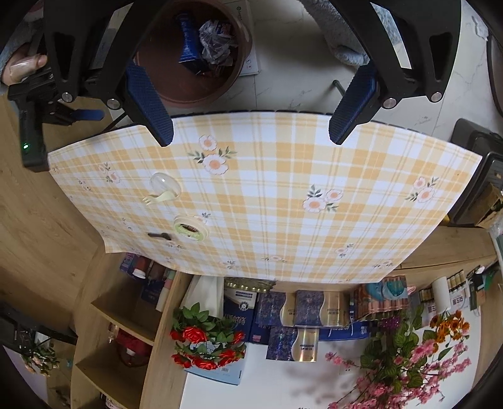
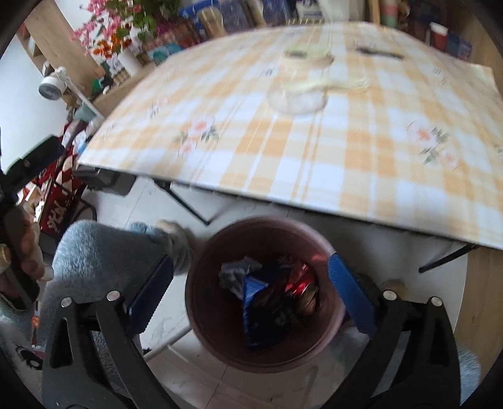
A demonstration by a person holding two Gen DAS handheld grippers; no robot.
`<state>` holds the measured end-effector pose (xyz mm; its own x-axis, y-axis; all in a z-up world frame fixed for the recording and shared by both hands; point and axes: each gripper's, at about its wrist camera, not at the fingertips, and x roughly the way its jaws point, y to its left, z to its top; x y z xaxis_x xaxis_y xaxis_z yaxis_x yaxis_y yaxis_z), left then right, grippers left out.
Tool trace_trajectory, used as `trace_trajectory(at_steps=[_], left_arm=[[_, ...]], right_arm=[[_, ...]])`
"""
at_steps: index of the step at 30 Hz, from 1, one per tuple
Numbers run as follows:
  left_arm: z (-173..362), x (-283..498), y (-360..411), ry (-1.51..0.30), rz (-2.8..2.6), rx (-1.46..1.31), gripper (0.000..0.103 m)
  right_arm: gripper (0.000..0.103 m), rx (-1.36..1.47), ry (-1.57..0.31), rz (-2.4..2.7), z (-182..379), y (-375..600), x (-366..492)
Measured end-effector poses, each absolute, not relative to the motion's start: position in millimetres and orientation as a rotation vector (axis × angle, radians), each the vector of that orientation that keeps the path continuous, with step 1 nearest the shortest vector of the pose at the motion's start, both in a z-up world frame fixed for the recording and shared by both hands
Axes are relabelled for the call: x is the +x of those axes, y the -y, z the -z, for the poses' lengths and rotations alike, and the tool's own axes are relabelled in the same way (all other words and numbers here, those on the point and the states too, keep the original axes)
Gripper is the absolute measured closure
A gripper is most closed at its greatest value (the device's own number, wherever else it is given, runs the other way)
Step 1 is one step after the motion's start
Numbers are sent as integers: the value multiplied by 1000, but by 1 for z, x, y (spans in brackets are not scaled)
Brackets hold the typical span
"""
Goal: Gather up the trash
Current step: 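Move both open tools back toward the table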
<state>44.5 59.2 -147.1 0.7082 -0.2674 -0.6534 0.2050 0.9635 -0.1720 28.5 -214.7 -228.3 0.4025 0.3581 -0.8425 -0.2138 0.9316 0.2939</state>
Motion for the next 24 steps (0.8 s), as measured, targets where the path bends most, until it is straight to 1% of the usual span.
trace_trajectory(at_steps=[4,11,24], left_arm=[[143,47,-54,-729,272,-85,6],[138,51,-46,-720,281,-63,6],[137,69,-25,-716,311,-48,6]], right_arm=[[6,157,-1016,-302,206,239,28],[6,195,-932,-178,180,283,33],[6,198,-865,-124,169,322,48]])
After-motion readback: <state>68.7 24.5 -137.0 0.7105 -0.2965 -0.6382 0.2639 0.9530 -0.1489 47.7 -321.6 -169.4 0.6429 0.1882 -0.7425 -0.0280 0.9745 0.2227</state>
